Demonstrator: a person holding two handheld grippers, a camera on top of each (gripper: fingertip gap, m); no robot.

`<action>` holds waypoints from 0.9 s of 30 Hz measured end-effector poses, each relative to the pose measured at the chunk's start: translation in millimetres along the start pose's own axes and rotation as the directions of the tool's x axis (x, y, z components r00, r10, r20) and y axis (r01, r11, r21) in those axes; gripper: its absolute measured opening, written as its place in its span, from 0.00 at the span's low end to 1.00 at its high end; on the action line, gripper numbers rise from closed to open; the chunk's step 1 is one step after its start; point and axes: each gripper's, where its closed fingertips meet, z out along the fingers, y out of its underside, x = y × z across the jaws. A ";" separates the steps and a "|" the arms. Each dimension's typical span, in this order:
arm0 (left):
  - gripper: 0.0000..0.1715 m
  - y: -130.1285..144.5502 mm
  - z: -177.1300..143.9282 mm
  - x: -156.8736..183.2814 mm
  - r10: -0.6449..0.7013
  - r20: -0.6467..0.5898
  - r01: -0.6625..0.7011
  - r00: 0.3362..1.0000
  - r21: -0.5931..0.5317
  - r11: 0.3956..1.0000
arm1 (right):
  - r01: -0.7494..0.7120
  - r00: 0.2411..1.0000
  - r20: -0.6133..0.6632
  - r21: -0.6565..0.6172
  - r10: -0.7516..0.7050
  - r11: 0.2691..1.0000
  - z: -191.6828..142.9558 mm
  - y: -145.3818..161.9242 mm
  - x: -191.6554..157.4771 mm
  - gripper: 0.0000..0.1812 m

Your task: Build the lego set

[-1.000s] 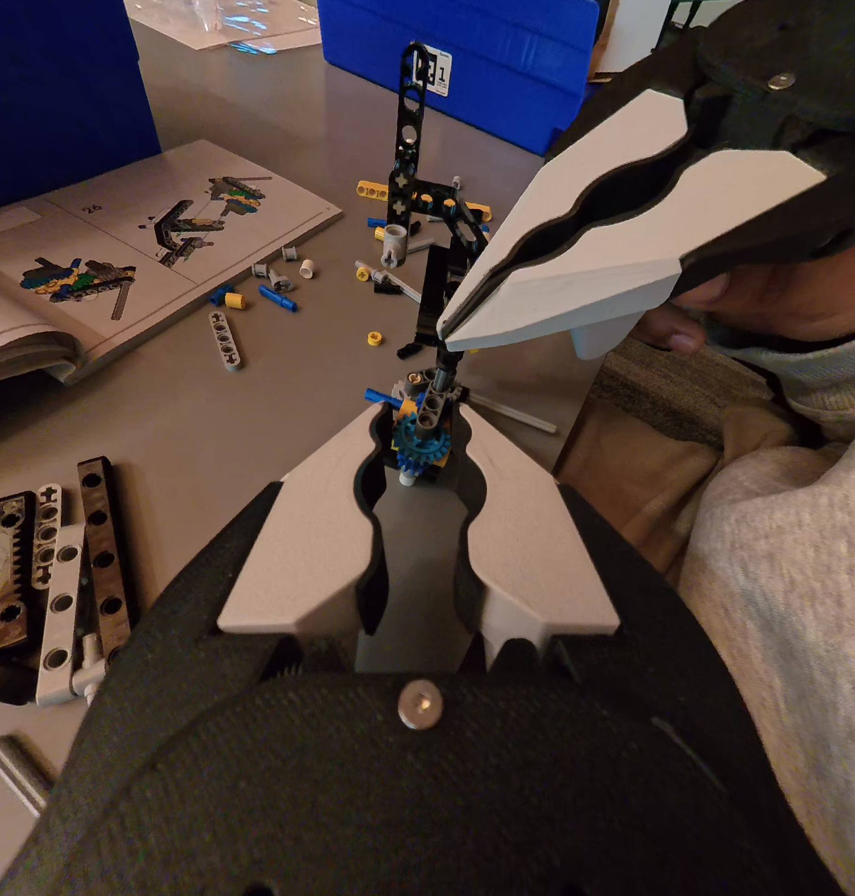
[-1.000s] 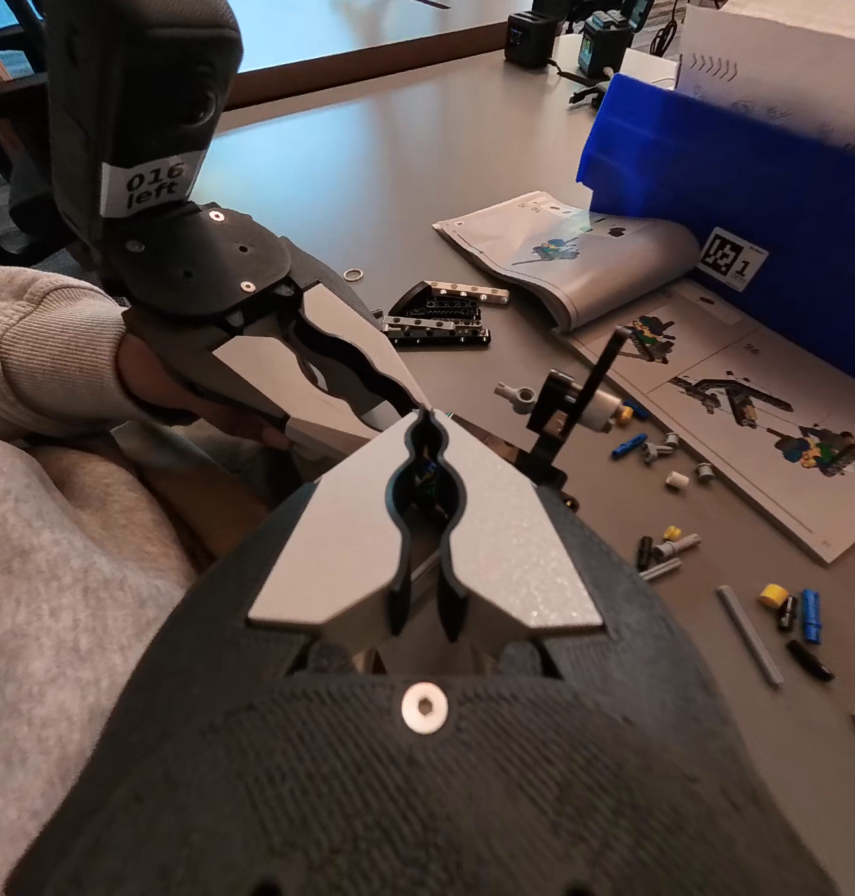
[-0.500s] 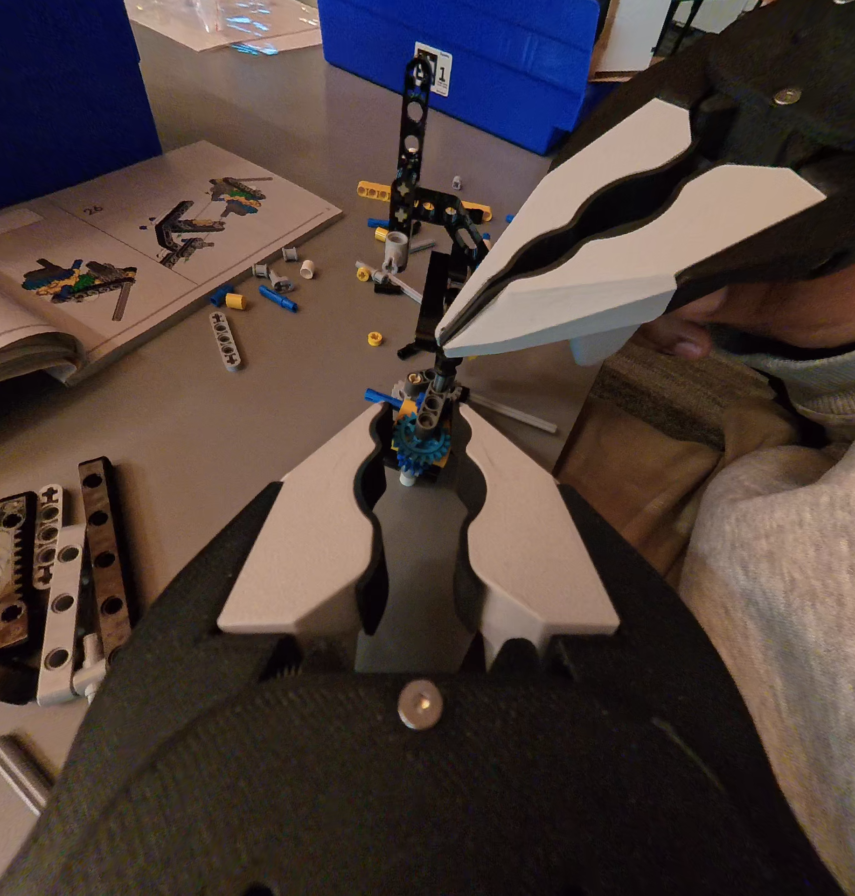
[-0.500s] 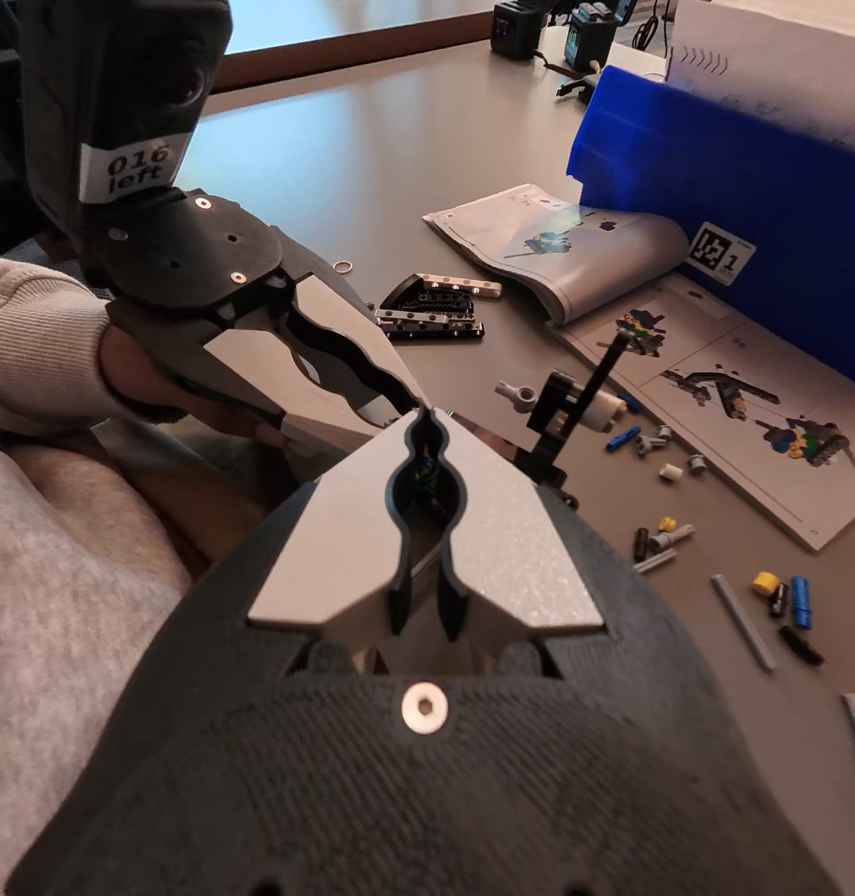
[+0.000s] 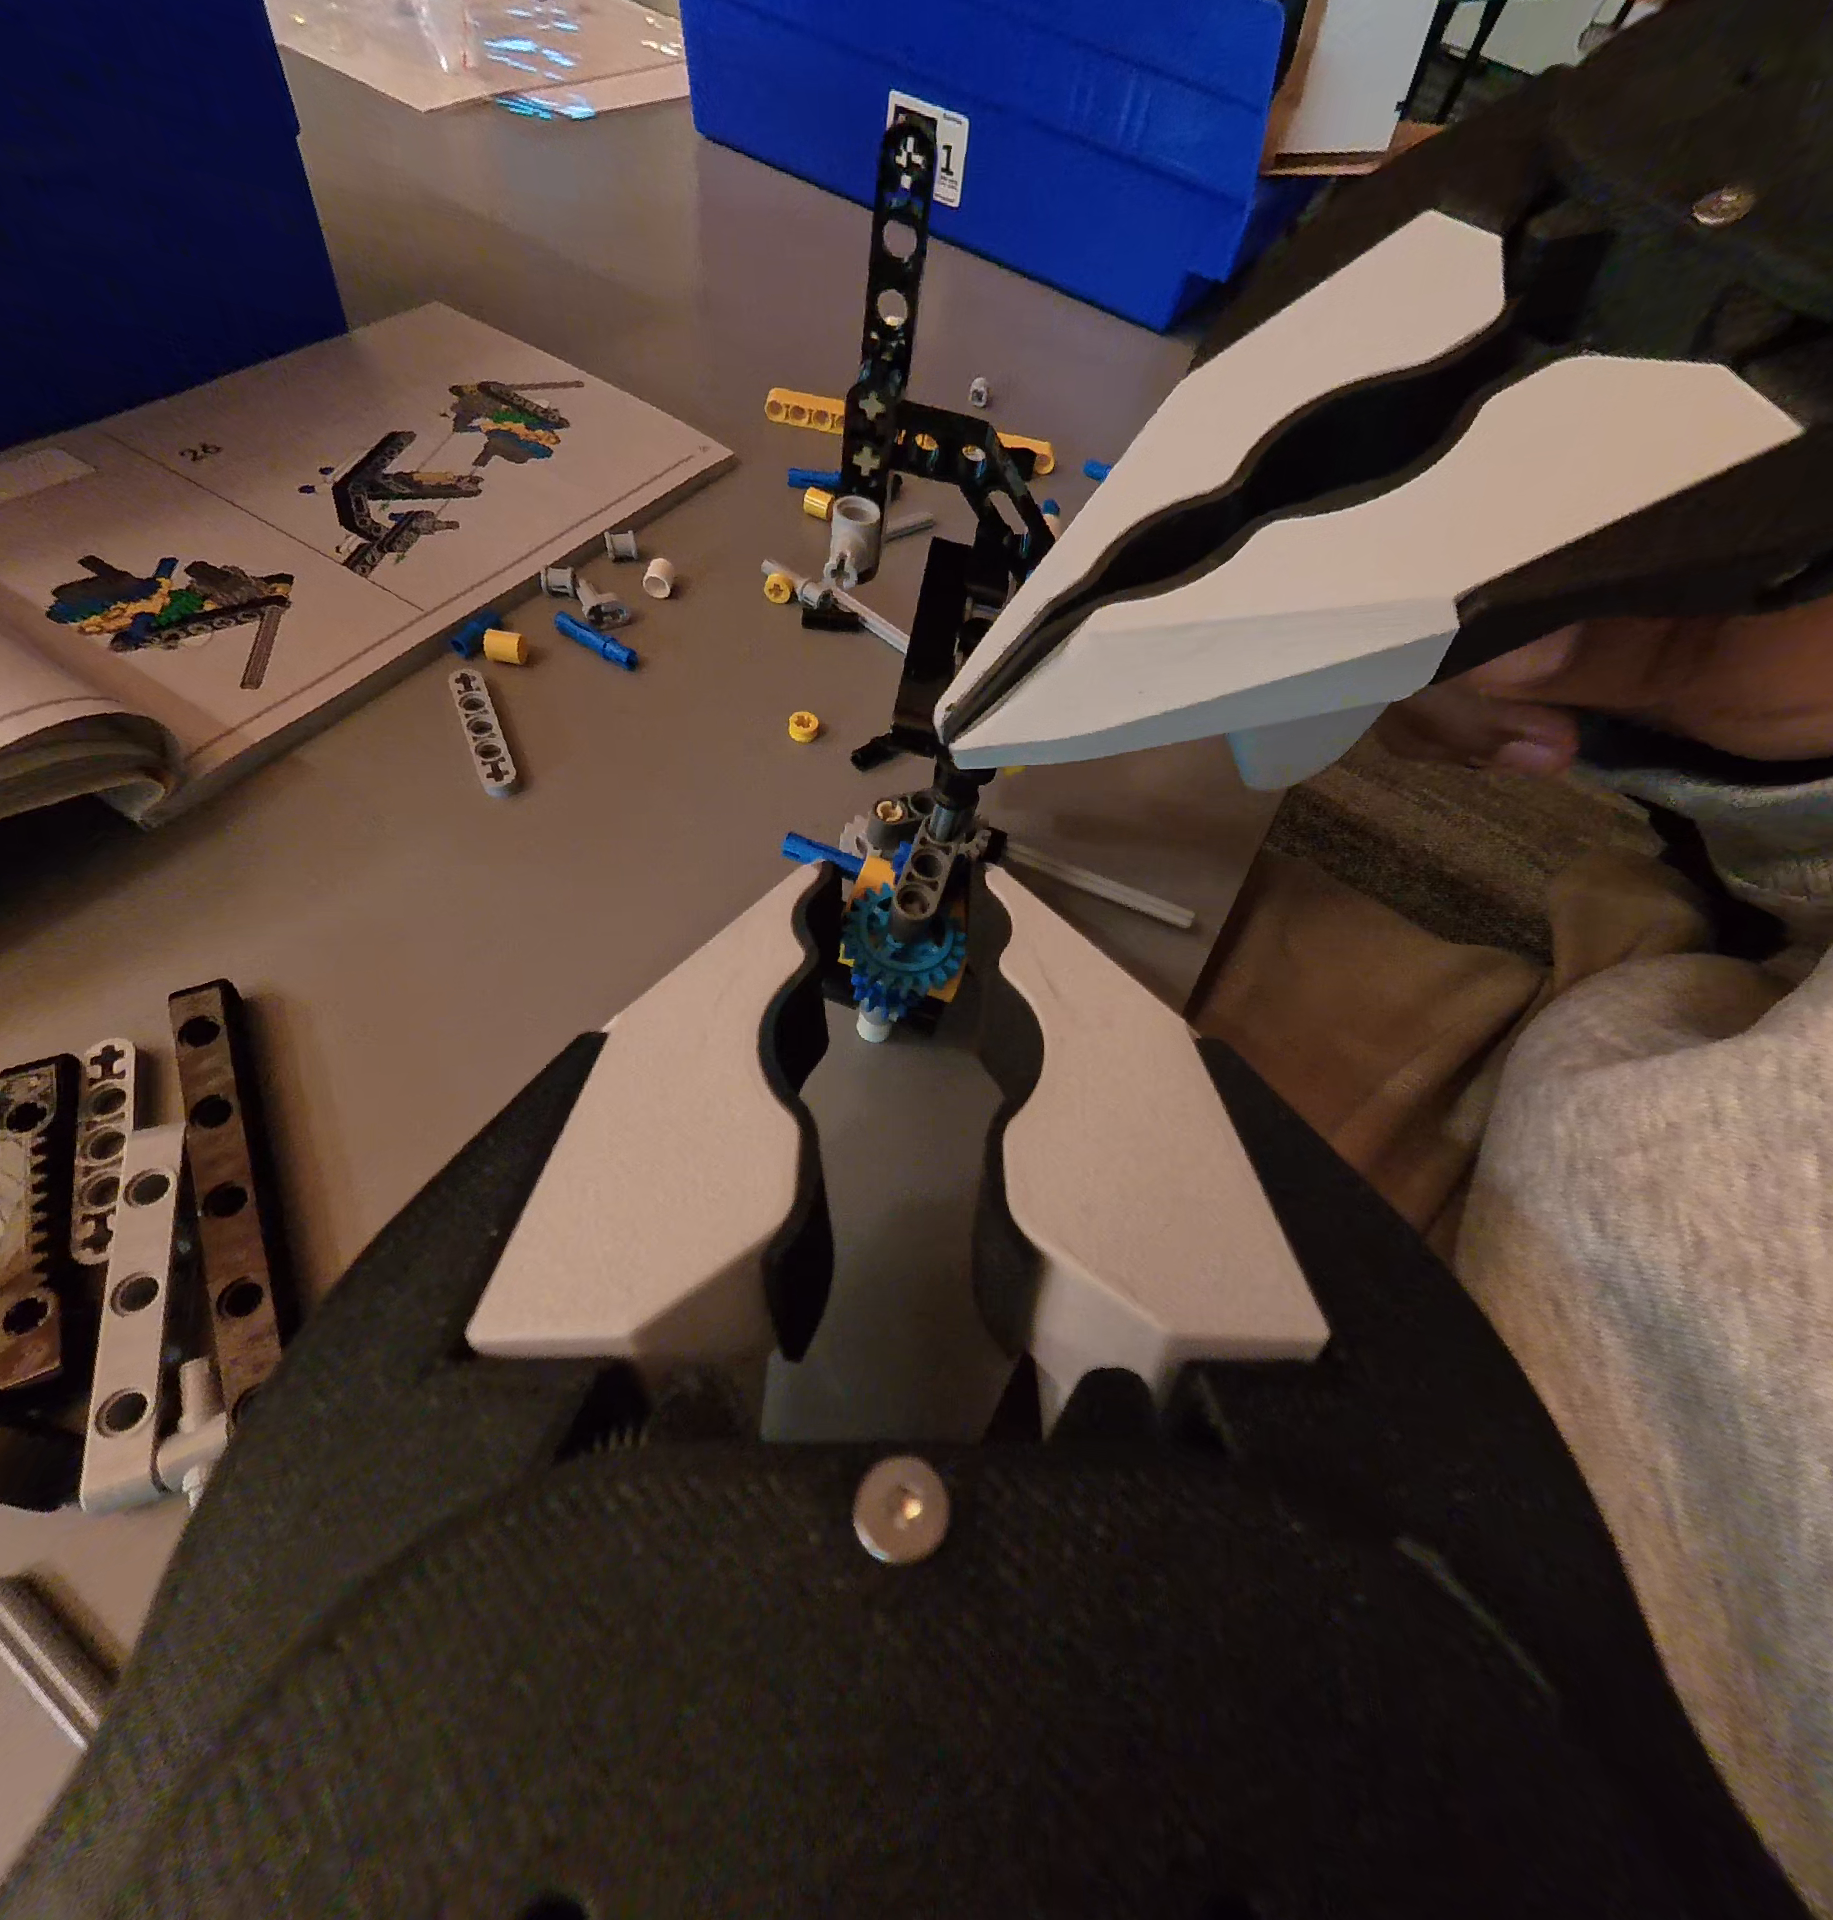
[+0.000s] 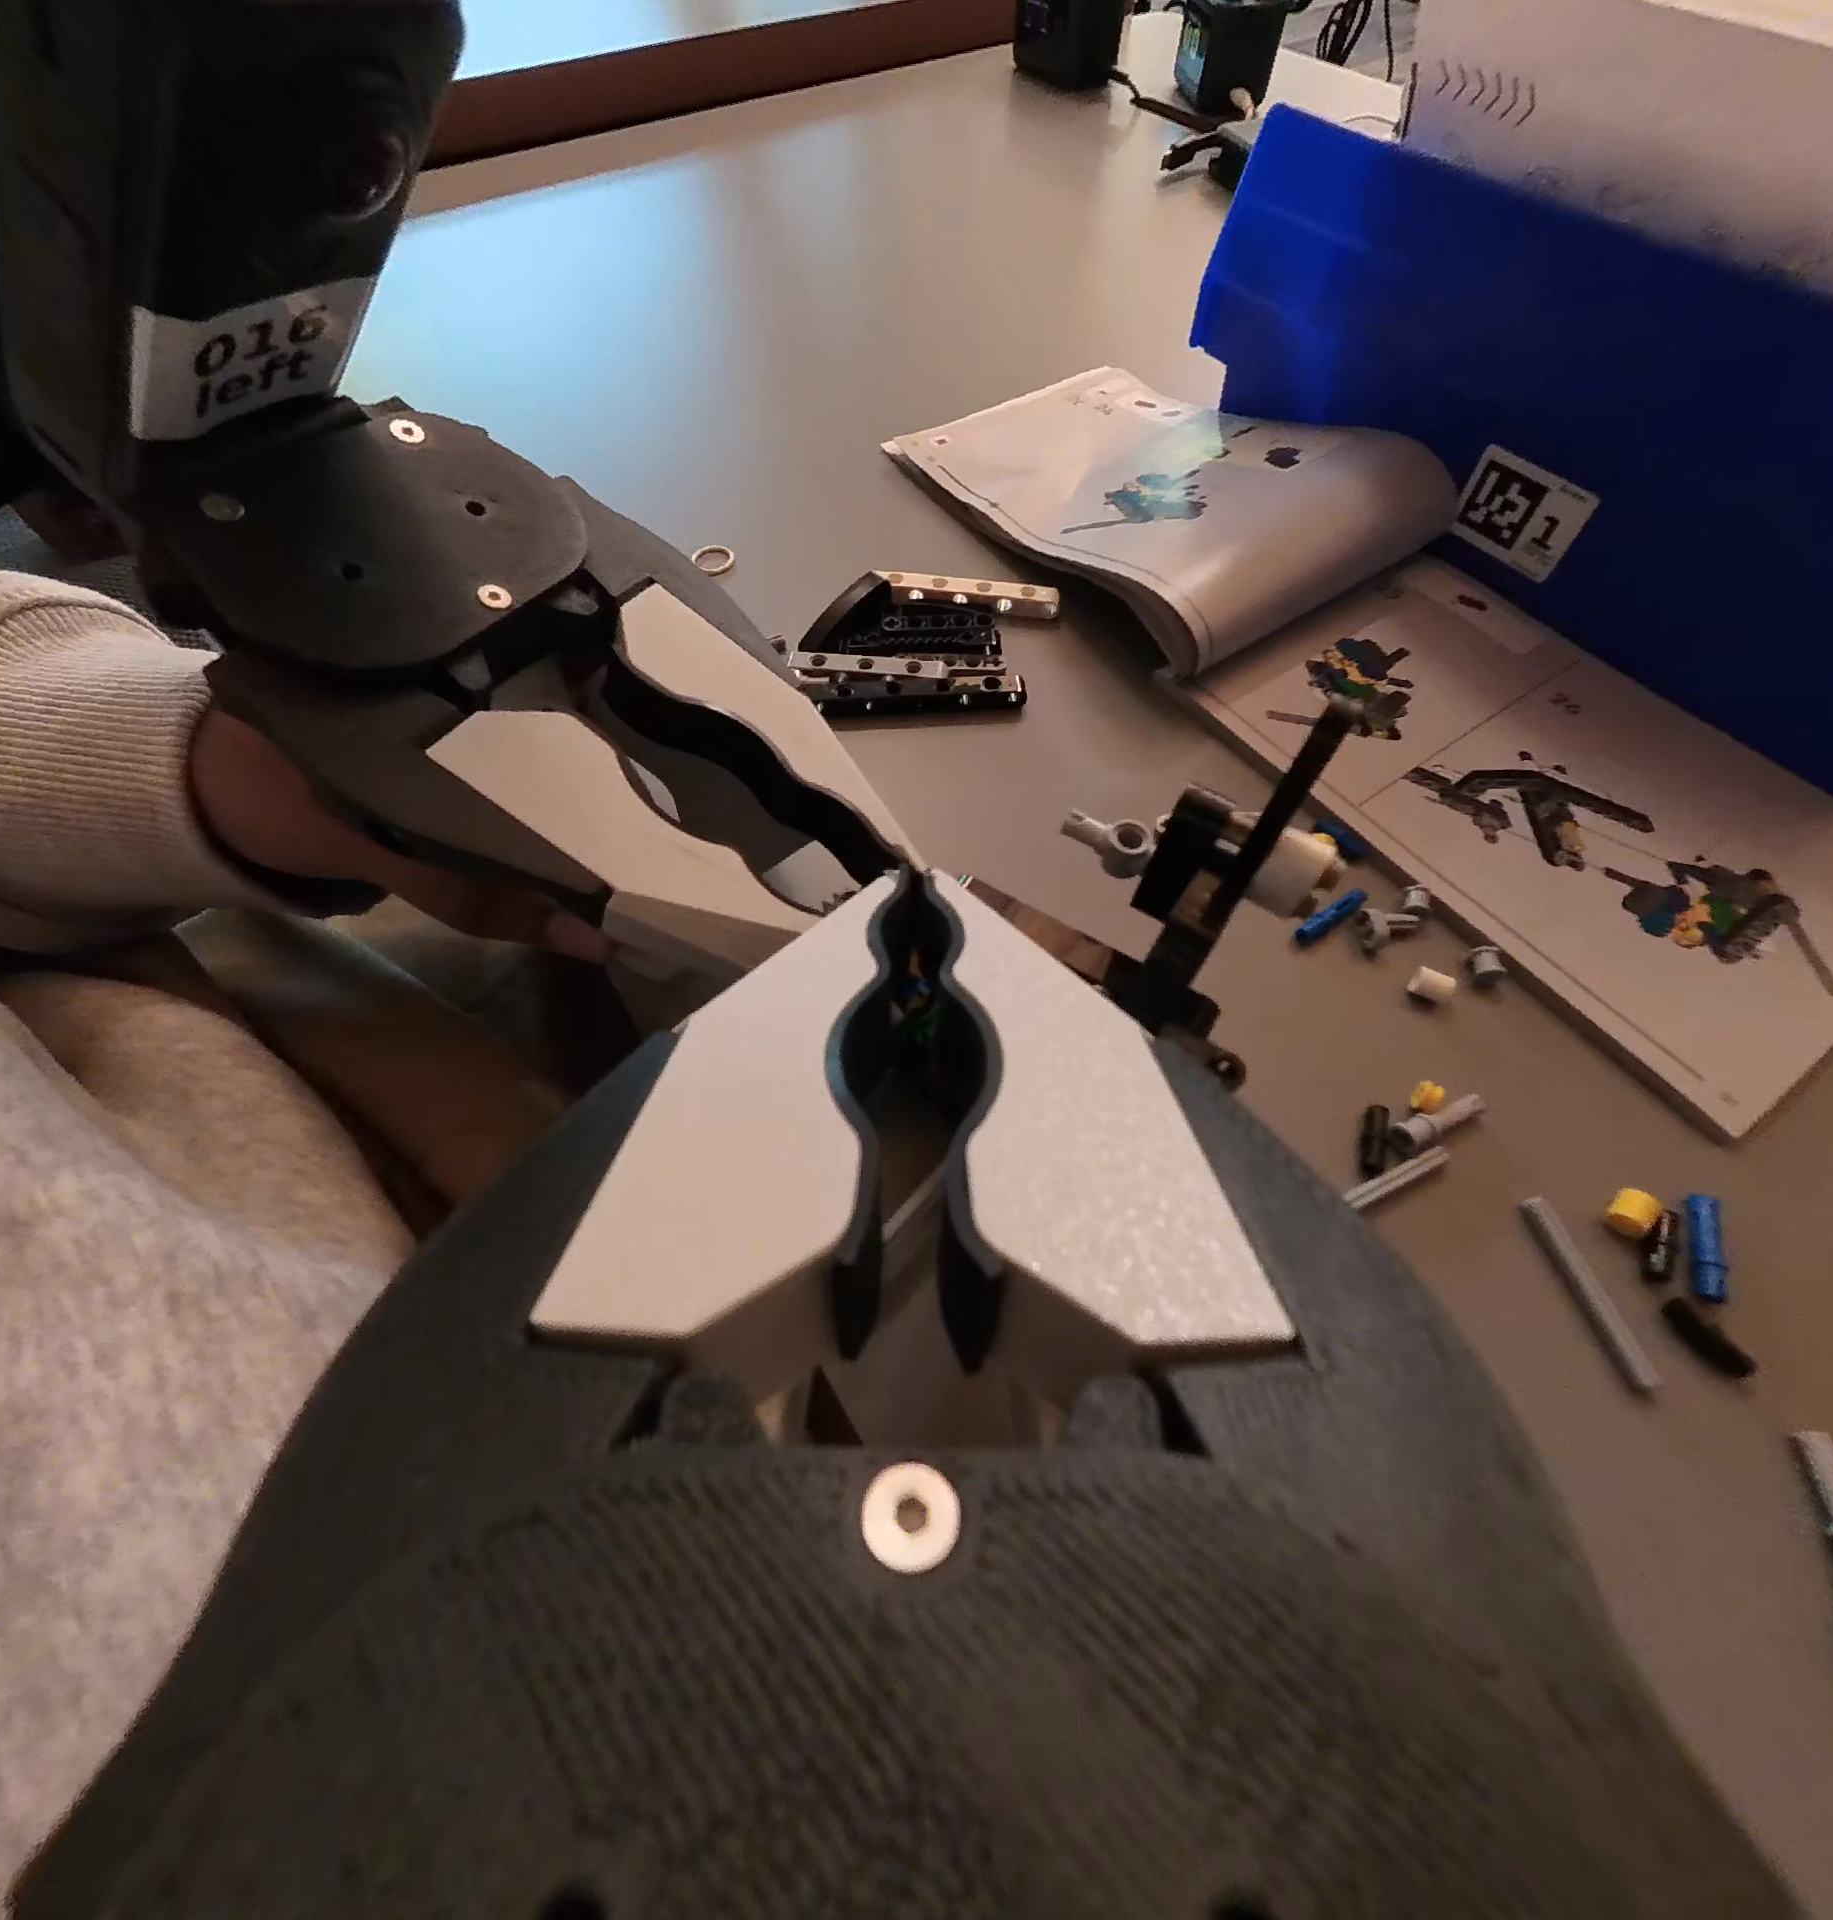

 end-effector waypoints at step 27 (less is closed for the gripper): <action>0.14 -0.1 0.0 -0.2 -0.003 0.003 0.003 1.000 0.000 1.000 | 0.311 0.949 -0.109 0.160 -0.296 0.937 -13.1 -19.5 -15.5 0.03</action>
